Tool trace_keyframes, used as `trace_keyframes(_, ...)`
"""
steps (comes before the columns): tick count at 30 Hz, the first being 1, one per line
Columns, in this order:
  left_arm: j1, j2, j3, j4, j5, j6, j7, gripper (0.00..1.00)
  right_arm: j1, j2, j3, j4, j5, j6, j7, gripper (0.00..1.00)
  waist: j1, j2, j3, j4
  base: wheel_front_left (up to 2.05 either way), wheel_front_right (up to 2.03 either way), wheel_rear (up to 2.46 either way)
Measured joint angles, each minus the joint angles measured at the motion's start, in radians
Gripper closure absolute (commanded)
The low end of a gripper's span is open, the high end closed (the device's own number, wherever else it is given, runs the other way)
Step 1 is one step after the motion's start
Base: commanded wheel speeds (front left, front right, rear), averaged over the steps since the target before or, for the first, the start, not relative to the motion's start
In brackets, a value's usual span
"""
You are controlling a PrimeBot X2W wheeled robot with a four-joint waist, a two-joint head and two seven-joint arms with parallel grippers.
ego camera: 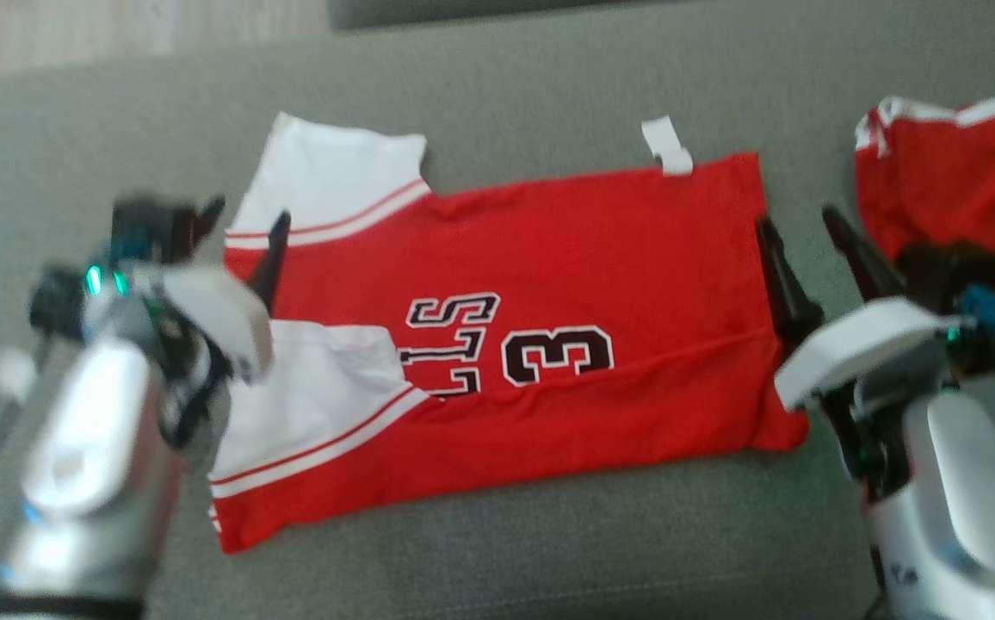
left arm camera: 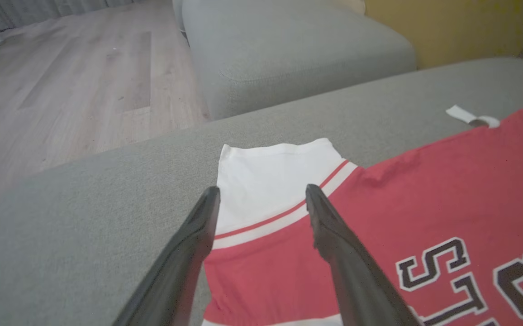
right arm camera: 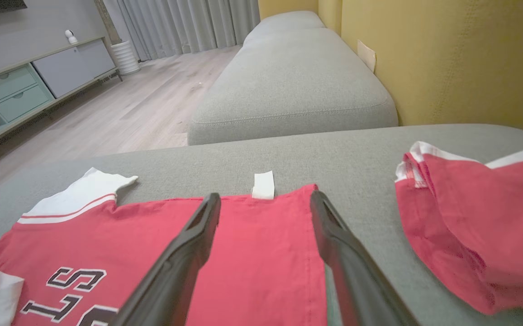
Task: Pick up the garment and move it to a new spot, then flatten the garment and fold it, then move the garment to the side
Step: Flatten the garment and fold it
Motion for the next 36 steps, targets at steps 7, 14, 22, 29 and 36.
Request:
trace_keyframes(7, -0.315, 0.160, -0.165, 0.156, -0.116, -0.018, 0.205, 0.00, -0.142, -0.002, 0.060, 0.004, 0.000, 0.000, -0.016, 0.00, 0.0001, 0.0000, 0.141, -0.056, 0.00, 0.00, 0.00)
trace_keyframes(14, -0.481, 0.264, -0.288, 0.263, -0.232, -0.018, 0.277, 0.00, -0.191, 0.009, 0.094, 0.026, 0.002, 0.000, -0.059, 0.00, 0.0001, 0.0000, 0.216, -0.125, 0.00, 0.00, 0.00)
trace_keyframes(22, -0.579, 0.309, -0.396, 0.353, -0.294, -0.018, 0.320, 0.00, -0.214, 0.015, 0.106, 0.042, 0.002, 0.000, -0.085, 0.00, 0.0002, -0.0001, 0.274, -0.168, 0.00, 0.00, 0.00)
trace_keyframes(29, -0.618, 0.336, -0.474, 0.397, -0.328, -0.018, 0.320, 0.00, -0.220, 0.020, 0.122, 0.050, 0.012, 0.000, -0.107, 0.00, 0.0001, -0.0001, 0.301, -0.192, 0.00, 0.00, 0.00)
trace_keyframes(36, -0.669, 0.349, -0.523, 0.425, -0.387, -0.018, 0.320, 0.00, -0.221, 0.021, 0.129, 0.058, 0.026, 0.000, -0.114, 0.00, 0.0001, -0.0001, 0.317, -0.204, 0.00, 0.00, 0.00)
